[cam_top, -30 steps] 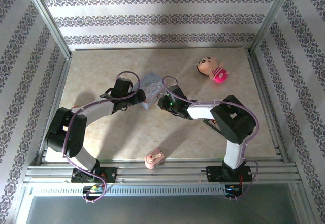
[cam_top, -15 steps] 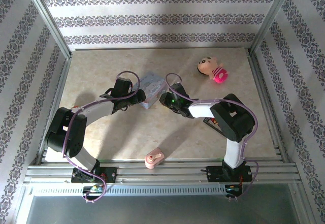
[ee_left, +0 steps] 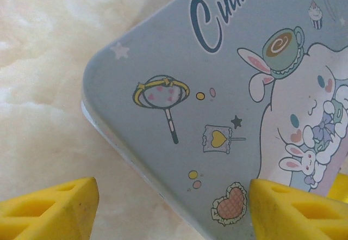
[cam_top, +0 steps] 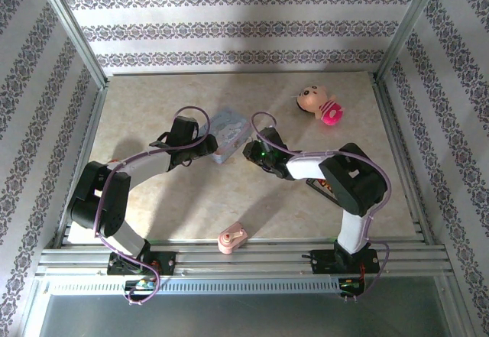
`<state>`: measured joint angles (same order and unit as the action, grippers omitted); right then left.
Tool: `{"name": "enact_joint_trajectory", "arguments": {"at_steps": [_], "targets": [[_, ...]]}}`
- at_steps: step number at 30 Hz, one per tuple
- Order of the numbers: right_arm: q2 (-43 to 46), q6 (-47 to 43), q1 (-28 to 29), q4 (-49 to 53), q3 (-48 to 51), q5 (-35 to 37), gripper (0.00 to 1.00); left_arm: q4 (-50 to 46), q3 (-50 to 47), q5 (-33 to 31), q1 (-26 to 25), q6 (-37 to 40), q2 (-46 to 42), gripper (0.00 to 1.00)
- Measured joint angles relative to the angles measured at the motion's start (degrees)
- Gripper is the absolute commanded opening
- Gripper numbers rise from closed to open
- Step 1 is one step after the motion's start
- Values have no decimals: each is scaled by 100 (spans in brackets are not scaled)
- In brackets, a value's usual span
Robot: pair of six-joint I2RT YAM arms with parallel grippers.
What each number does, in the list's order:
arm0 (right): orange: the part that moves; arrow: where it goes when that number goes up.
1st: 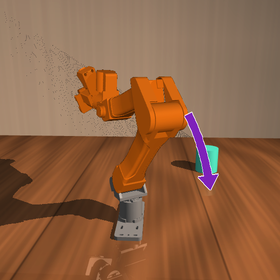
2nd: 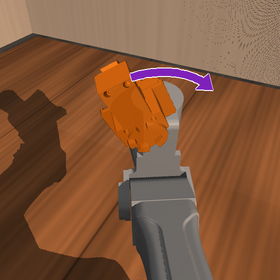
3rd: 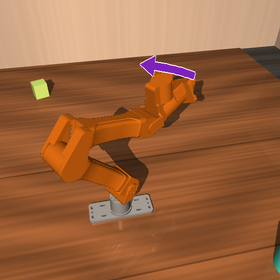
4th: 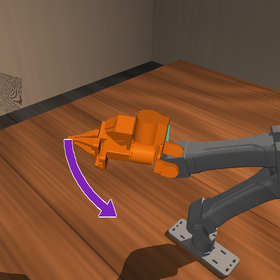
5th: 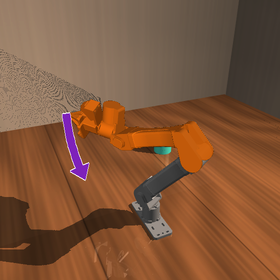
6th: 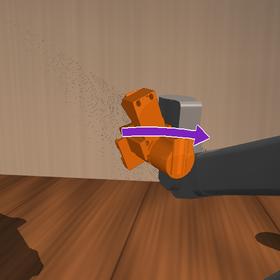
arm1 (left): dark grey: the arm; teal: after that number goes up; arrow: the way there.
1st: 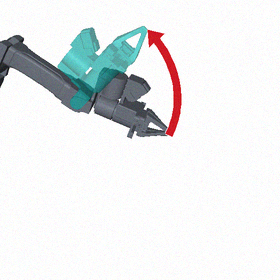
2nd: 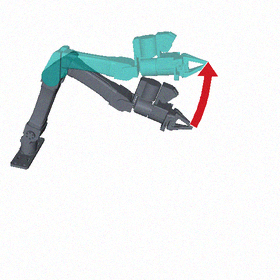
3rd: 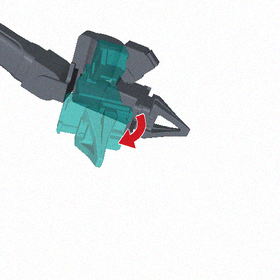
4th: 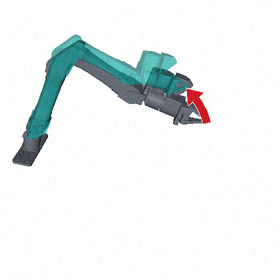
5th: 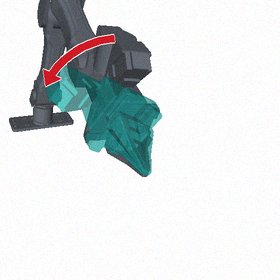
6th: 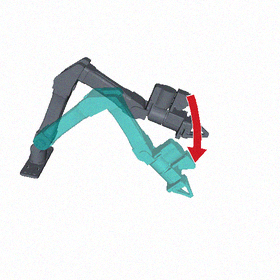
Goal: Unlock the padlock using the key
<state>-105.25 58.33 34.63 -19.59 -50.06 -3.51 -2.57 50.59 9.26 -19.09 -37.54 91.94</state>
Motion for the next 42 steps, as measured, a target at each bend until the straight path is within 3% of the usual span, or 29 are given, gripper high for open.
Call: {"name": "enact_joint_trajectory", "arguments": {"at_steps": [13,26,32,42], "targets": [[1298,-789,129,1292,197,426,10,-57,55,-52,492,9,-7,67],[1751,-1735,334,4345,-280,1451,12,-348,52,-87,671,24,-155,91],[1700,-1939,13,4931,-411,1484,13,-350,50,-44,684,2,-203,96],[748,-2398,-323,5536,-1508,1526,13,-435,-24,-48,686,4,-415,99]]}}
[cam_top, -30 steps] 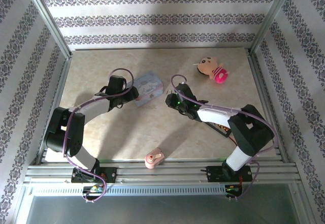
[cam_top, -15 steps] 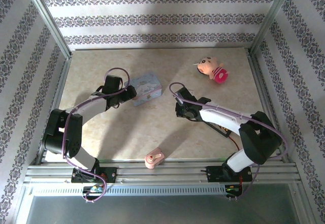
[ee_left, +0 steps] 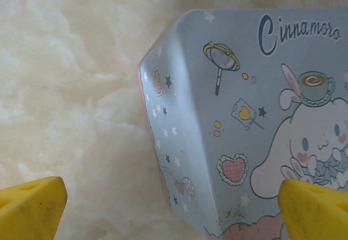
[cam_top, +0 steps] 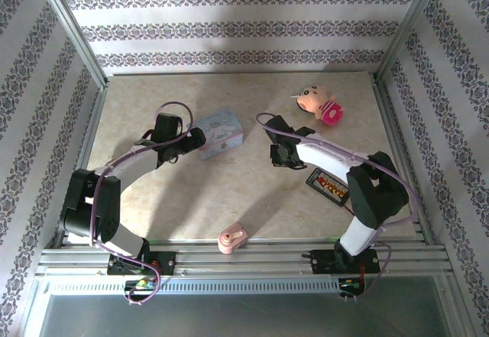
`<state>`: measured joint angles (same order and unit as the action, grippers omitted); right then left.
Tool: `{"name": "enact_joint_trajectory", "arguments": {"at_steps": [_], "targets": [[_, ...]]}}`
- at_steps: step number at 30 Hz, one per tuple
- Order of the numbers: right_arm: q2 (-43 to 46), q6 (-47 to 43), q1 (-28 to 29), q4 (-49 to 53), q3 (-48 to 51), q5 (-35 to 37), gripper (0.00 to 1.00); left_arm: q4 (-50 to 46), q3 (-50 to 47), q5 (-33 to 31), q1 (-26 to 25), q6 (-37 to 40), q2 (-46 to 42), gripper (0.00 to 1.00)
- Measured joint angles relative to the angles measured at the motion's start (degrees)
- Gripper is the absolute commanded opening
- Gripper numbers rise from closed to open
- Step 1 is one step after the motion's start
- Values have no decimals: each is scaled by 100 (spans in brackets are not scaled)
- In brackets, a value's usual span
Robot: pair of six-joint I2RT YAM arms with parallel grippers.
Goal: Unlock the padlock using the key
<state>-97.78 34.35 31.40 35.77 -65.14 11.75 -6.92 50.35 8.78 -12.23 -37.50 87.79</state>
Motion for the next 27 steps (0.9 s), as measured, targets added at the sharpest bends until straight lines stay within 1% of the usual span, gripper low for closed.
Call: {"name": "enact_joint_trajectory", "arguments": {"at_steps": [6,10,17,23,27], "targets": [[-570,-199,-79,129,-472,-66,13,-2,72,4,0,4,42,94],[-782,-269,-92,140,-599,-94,13,24,468,26,11,4,365,90],[-807,-284,-90,170,-599,-175,13,175,1143,219,90,4,1071,85],[-807,-282,-90,177,-595,-205,13,278,1716,546,111,4,1687,84],[-807,-275,-90,177,-549,-219,14,358,2129,929,116,-2,2063,84]]}}
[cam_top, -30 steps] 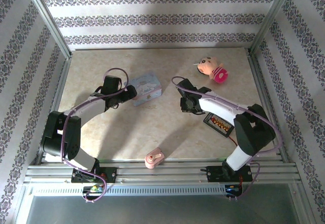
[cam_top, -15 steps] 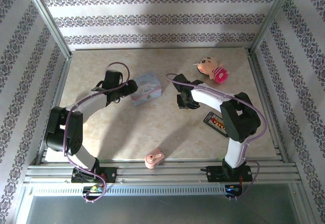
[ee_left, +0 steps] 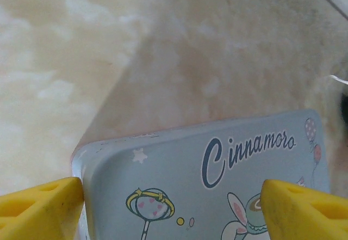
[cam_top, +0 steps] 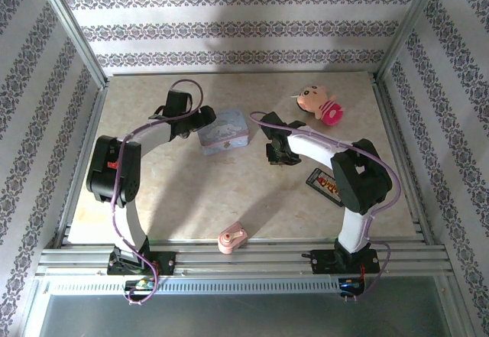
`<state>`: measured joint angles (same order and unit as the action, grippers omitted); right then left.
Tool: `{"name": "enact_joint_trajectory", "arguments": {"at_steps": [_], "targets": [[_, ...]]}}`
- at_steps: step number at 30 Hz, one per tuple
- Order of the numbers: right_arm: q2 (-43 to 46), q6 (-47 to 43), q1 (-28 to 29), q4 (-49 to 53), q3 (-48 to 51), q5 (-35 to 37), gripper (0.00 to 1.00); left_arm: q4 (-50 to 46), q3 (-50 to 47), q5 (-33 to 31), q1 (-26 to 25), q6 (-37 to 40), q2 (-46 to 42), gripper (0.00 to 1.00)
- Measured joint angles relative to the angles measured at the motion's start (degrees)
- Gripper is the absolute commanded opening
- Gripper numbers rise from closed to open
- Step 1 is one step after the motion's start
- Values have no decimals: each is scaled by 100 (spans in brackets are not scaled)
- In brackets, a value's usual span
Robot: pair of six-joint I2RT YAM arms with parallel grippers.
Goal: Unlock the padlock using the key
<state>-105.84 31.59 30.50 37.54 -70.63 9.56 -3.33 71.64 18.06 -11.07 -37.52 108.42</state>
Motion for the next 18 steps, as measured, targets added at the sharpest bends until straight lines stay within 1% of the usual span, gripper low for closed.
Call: {"name": "enact_joint_trajectory", "arguments": {"at_steps": [4,8,14,18], "targets": [[0,13,0,-2,52,-4,14,142,249,341,0,-55,223,84],[-2,11,2,-4,55,-20,16,293,299,540,7,-98,254,89],[-70,11,2,-7,50,-63,18,503,293,748,151,-195,251,94],[-227,11,0,-4,39,-122,20,671,4,767,299,-232,140,98]]}}
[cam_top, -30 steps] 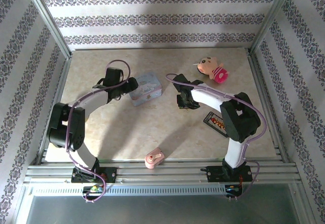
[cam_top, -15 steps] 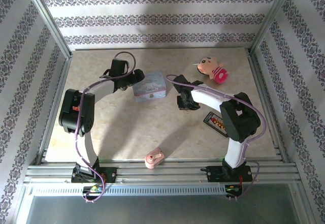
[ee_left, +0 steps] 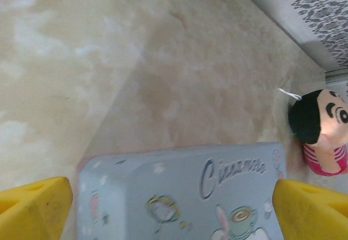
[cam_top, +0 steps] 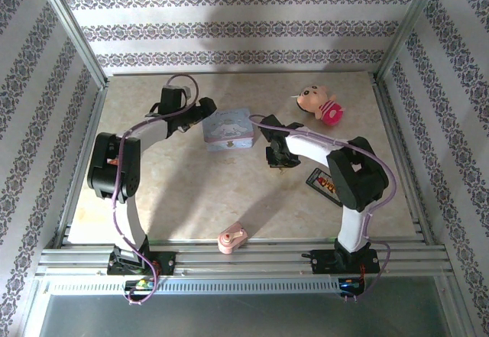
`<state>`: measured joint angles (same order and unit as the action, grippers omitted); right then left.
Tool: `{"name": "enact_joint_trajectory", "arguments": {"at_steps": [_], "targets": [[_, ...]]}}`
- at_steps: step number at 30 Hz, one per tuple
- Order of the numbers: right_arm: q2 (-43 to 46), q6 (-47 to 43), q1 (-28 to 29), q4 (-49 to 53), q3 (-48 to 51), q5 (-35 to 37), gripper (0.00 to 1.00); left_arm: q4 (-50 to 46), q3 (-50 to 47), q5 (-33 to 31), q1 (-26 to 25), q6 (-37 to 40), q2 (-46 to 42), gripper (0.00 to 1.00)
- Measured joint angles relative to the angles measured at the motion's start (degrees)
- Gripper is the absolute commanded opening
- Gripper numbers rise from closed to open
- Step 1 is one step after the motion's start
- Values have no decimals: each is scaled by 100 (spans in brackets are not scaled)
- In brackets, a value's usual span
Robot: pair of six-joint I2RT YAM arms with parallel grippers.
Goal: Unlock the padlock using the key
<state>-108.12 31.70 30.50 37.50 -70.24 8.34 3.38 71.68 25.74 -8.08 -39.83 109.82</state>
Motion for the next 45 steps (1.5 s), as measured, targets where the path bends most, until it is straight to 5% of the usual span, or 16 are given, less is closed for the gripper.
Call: {"name": "enact_joint_trajectory", "arguments": {"at_steps": [12,30,45], "targets": [[-122,9,2,-111,-92,-94,52,11,-1014,79,334,-76,-916,99],[330,-4,50,-518,-52,-376,55,-59,-1742,-404,468,-24,-2131,99],[1860,-83,127,-634,723,-9,62,-466,-2881,-1956,595,450,-4199,99]]}}
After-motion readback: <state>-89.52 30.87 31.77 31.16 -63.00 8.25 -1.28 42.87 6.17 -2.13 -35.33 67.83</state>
